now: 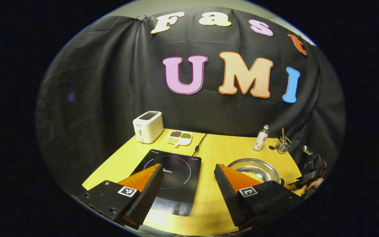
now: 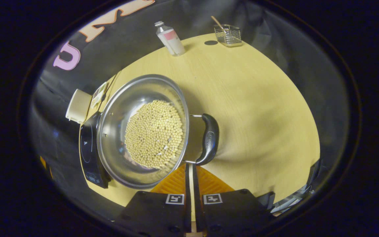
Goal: First push the handle of the pot to place it horizontally, then grasp the pot with both hands and set it on the induction cooktop.
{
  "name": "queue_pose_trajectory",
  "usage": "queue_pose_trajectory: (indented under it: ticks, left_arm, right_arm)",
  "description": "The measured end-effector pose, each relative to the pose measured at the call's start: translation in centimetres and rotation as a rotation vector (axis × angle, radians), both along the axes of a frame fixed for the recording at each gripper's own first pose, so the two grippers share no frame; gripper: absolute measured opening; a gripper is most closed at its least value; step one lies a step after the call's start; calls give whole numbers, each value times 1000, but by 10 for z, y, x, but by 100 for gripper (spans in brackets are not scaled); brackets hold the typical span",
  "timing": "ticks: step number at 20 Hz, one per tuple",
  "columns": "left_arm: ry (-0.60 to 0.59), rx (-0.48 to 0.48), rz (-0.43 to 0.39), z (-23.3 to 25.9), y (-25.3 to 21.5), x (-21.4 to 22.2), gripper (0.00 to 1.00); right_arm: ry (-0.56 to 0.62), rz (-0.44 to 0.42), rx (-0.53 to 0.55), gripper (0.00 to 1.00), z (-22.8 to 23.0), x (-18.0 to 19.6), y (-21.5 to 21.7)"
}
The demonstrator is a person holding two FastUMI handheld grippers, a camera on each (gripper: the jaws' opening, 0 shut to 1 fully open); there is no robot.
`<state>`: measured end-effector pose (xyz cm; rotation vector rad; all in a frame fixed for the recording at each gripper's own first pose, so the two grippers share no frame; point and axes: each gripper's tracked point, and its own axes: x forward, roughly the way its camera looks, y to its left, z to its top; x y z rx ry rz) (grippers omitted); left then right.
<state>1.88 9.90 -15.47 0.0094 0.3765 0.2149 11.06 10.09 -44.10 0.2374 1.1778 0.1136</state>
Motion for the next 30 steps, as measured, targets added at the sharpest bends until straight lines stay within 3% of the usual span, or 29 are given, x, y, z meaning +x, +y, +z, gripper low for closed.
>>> queue_pose_trajectory:
  ticks: [9,17,18,19,20,24,27,28,29,30]
  left_arm:
    - [81,6,81,-28,-15,15,96]
    - [157,42,93,-51,-29,28,95]
    - [161,45,91,-53,-30,31,95]
    - [162,46,88,-54,-30,35,95]
    - [167,49,88,-55,-29,39,95]
    - [196,29,64,-69,-35,52,95]
    - [249,-20,5,-94,-46,65,95]
    - [277,-41,-20,-104,-51,69,95]
    - [308,-62,-43,-115,-55,73,95]
    - [337,-85,-60,-126,-57,77,95]
  right_arm:
    - [13,77,10,7,3,40,-9]
    - [40,151,41,8,6,63,-15]
    - [54,151,58,0,10,63,-19]
    - [60,153,69,14,10,64,-22]
    - [56,151,80,23,11,66,-26]
    - [62,126,191,84,30,77,-34]
    - [59,113,258,93,31,88,-34]
    - [66,122,274,100,29,91,-33]
    - [76,129,288,100,26,92,-31]
    - [85,136,298,93,23,95,-28]
